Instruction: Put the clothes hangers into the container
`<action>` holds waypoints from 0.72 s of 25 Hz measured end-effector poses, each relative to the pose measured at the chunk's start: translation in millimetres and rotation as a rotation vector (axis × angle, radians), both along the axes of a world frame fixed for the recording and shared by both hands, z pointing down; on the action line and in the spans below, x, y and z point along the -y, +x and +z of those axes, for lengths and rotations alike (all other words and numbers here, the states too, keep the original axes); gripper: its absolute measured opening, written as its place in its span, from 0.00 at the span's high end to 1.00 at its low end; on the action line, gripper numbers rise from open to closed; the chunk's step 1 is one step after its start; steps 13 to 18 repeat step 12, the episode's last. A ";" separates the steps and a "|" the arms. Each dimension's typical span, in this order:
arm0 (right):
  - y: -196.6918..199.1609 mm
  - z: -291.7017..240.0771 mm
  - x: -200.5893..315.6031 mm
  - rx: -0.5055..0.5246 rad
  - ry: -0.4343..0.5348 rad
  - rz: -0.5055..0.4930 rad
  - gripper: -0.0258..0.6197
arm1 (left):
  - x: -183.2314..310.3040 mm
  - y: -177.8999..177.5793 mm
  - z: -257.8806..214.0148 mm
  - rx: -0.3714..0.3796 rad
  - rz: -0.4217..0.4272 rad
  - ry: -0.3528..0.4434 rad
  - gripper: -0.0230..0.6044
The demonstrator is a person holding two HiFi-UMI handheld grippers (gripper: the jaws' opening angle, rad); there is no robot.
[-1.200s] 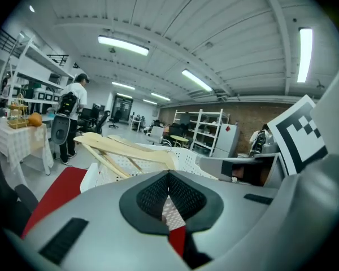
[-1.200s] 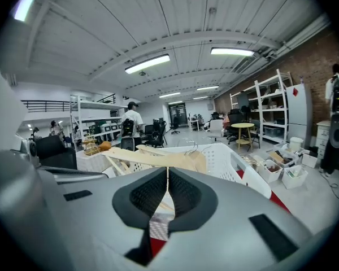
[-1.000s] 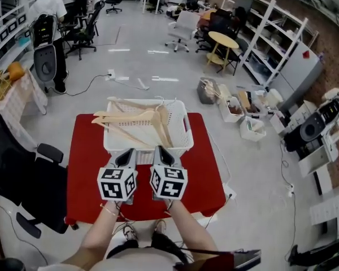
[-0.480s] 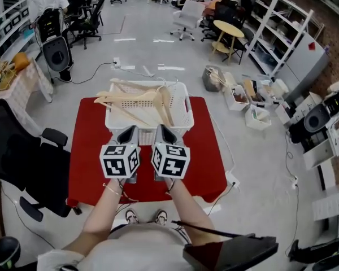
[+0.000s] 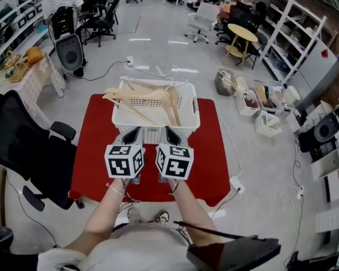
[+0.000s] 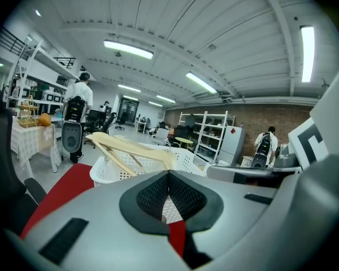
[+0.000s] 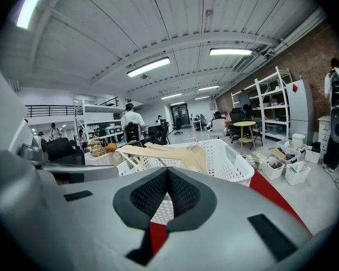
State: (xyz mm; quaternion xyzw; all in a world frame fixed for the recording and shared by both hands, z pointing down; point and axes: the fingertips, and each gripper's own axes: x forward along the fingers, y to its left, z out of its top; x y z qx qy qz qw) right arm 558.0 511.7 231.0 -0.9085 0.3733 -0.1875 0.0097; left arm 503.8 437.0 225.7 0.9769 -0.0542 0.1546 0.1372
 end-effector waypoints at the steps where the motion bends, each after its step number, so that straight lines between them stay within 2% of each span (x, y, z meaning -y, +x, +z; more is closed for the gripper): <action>1: -0.1 -0.6 -0.3 -0.002 -0.003 -0.005 0.94 | -0.1 -0.3 -0.4 0.001 -0.003 0.000 0.96; 18: 6.2 -8.7 -15.2 -0.003 -0.005 -0.026 0.94 | -8.3 2.1 -11.9 -0.005 -0.026 0.014 0.96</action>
